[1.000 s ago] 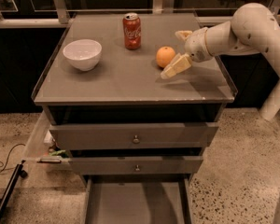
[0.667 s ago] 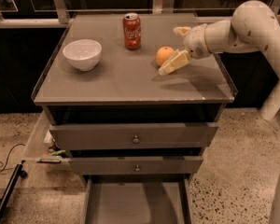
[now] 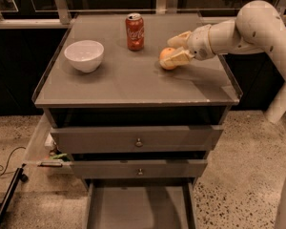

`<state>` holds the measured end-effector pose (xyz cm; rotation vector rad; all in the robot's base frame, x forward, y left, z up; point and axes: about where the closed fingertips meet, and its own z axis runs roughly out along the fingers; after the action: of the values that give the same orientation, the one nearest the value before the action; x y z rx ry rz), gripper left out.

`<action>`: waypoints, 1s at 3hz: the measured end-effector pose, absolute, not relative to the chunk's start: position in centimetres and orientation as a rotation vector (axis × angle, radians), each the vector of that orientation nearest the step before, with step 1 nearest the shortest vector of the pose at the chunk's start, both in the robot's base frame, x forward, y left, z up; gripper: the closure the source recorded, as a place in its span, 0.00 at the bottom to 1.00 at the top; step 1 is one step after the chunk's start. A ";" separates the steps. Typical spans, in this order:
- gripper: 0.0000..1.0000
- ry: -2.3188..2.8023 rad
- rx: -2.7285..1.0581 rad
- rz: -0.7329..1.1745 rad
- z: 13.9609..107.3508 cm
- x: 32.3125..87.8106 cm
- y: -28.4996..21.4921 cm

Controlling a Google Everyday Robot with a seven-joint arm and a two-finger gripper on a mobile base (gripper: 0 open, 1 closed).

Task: Place orange into bottom drawer

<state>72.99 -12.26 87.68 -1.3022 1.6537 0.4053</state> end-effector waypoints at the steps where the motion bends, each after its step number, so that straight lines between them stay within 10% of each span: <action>1: 0.66 1.654 -1.302 0.405 87.7 73.0 -12.3; 3: 1.00 1.654 -1.302 0.406 87.7 73.0 -12.2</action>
Offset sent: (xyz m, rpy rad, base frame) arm 0.0000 0.0000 0.0000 0.0000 0.0000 0.0000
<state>72.99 -12.25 87.67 -1.3024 1.6537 0.4055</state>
